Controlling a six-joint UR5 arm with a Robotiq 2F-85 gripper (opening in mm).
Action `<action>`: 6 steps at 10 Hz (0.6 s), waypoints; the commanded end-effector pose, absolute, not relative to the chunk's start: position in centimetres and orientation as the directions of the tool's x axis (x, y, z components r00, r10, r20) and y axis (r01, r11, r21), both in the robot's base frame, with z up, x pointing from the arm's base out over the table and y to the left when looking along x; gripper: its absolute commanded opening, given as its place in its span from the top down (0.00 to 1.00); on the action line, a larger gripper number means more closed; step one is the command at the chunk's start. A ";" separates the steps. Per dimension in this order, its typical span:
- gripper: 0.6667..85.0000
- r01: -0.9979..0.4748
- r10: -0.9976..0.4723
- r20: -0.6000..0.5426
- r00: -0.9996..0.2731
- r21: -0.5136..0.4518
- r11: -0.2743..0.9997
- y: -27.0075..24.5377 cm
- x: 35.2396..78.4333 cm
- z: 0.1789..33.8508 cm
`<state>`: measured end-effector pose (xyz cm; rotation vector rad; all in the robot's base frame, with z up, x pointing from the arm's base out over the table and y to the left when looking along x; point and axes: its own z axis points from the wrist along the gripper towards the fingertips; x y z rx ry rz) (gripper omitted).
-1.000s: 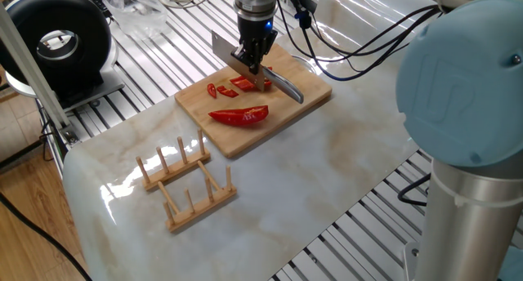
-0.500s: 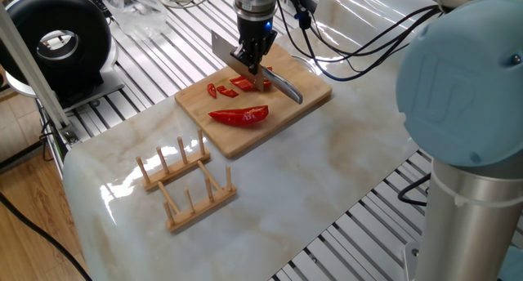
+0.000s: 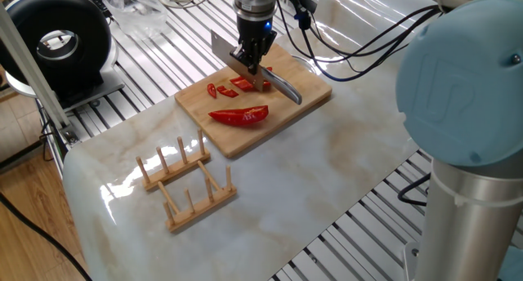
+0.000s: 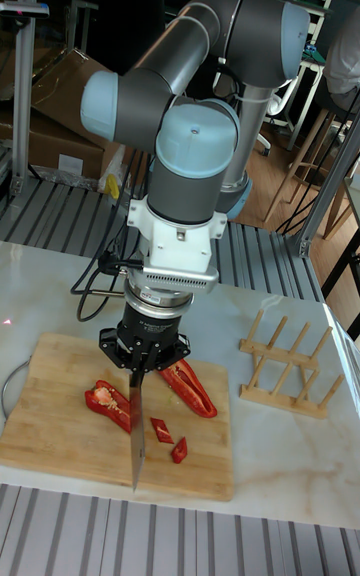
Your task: Chop the chili peppers
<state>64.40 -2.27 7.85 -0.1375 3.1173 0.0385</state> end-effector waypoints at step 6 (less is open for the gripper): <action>0.99 -0.103 -0.103 -0.014 -0.995 0.030 0.994 -2.2 64.3 7.6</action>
